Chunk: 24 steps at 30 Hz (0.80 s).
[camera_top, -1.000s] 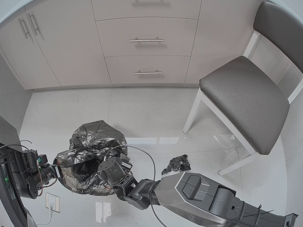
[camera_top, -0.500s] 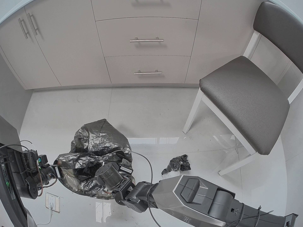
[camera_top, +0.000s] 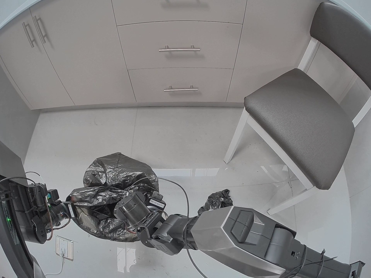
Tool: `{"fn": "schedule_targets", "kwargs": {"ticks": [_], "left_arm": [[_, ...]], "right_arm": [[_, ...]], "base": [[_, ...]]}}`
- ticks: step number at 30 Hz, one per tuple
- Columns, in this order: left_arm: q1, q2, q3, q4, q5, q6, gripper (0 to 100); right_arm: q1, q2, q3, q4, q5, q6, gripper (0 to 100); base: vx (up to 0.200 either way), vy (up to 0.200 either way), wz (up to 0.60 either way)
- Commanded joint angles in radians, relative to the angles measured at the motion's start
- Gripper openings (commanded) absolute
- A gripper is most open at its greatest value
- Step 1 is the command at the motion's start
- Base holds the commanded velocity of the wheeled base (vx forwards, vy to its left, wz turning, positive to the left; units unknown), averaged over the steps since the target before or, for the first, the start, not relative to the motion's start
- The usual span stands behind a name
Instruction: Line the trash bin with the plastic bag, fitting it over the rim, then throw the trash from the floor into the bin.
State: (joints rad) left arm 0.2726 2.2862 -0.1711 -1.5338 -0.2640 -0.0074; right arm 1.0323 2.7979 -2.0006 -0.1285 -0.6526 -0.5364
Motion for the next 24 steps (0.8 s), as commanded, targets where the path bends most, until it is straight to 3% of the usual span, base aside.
{"fn": "schedule_targets", "kwargs": {"ticks": [1,16,24], "left_arm": [[-0.001,0.001,0.001,-0.002,0.0,0.0,0],[-0.009,0.003,0.002,0.0,0.0,-0.002,0],[-0.009,0.001,0.004,0.0,0.0,-0.002,0]], "right_arm": [[0.015,-0.006,0.001,0.0,0.001,0.001,100],[0.041,-0.109,0.001,-0.002,-0.002,0.018,100],[-0.046,-0.118,0.001,-0.002,-0.019,0.016,100]], "base": [[0.0,0.0,0.0],[0.0,0.0,0.0],[0.0,0.0,0.0]]}}
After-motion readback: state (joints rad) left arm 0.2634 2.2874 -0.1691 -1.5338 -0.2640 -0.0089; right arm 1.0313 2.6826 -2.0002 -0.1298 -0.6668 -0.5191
